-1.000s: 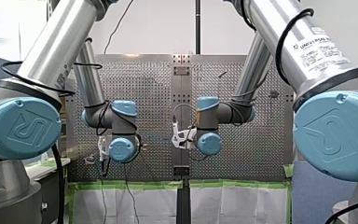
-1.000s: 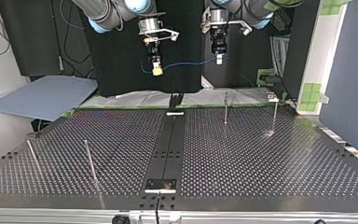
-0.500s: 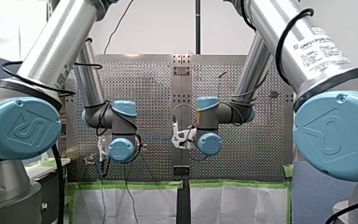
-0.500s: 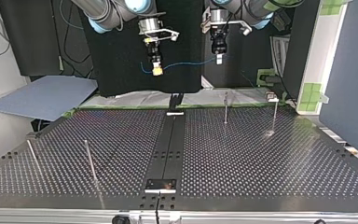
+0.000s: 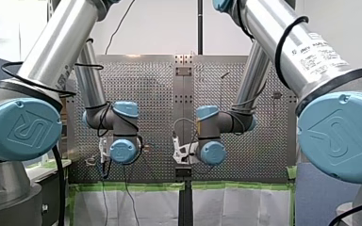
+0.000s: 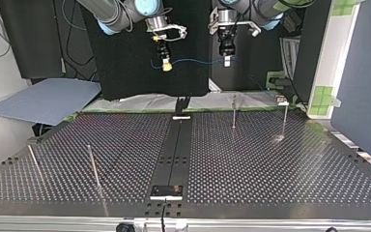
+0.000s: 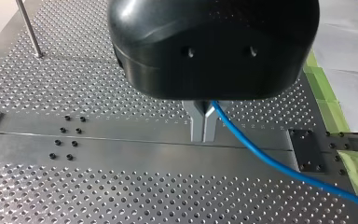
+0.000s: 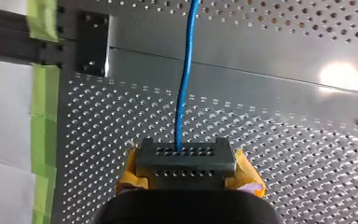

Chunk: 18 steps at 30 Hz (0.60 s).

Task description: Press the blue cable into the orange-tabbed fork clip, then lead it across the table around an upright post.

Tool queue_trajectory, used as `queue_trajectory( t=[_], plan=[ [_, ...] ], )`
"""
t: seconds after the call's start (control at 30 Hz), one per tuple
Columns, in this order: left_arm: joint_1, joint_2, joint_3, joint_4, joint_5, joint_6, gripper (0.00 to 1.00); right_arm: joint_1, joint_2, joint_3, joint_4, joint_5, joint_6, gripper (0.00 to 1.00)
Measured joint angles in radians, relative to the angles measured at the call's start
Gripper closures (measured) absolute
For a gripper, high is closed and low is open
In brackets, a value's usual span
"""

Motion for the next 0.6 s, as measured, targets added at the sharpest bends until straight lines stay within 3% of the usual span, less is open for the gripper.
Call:
queue_trajectory(
  t=[0.4,0.6],
  plan=[
    [0.004,0.004,-0.004,0.001,0.004,0.004,1.0,-0.003,-0.002,-0.001,0.01,-0.001,0.002,1.0],
    [0.019,0.047,-0.044,-0.013,0.027,0.017,1.0,-0.017,-0.04,-0.027,0.03,-0.012,0.034,1.0]
  ],
)
